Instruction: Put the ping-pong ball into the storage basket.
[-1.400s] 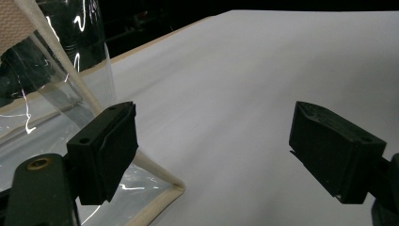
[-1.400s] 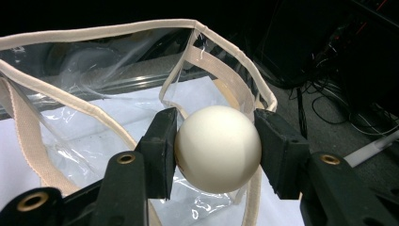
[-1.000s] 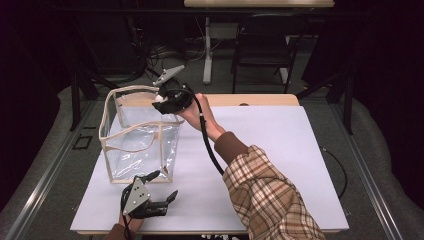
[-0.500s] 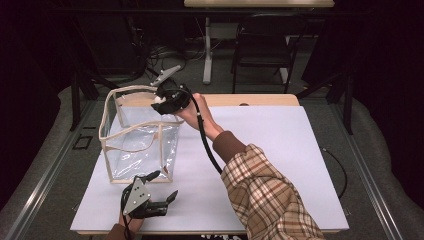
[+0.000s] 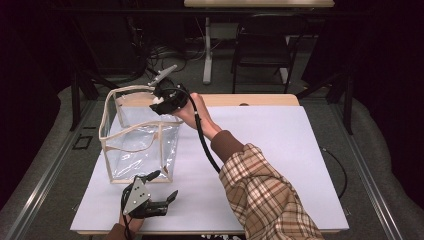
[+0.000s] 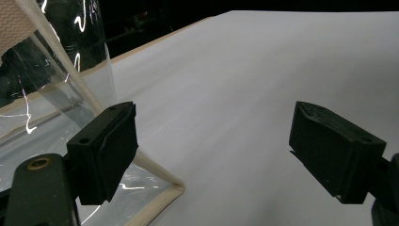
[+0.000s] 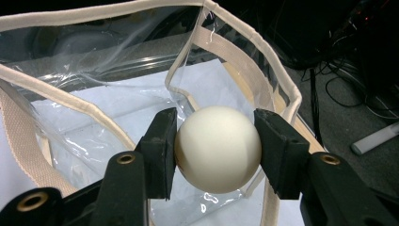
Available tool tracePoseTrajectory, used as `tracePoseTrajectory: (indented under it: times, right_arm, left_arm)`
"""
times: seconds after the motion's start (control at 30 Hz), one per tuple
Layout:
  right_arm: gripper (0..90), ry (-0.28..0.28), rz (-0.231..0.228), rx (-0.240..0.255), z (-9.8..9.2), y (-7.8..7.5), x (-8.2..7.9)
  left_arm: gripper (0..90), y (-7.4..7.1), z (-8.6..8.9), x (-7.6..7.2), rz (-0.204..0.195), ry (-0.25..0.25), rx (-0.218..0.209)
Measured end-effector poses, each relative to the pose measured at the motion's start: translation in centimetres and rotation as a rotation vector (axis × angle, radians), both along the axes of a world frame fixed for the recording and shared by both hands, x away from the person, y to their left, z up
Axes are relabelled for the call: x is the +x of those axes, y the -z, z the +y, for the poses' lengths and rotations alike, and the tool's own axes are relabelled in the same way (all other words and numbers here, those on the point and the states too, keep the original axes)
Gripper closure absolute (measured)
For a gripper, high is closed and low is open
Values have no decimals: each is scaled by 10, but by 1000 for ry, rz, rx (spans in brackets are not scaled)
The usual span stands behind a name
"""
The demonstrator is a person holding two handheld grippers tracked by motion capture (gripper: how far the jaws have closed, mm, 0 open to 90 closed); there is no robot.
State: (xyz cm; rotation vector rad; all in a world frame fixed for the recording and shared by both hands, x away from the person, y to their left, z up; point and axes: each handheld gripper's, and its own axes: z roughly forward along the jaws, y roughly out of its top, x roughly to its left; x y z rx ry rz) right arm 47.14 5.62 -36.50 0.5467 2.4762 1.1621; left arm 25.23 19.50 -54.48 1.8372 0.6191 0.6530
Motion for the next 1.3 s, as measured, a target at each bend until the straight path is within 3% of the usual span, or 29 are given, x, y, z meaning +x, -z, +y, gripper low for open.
tracePoseTrajectory:
  times: [0.63,1.3]
  right_arm:
    - [512,-16,37,-43,10,11,5]
    - [504,-30,113,-66,19,17,8]
  left_arm:
    - [157,0,1,-1,-2,1,3]
    - [158,-1,1,-1,-4,4,0]
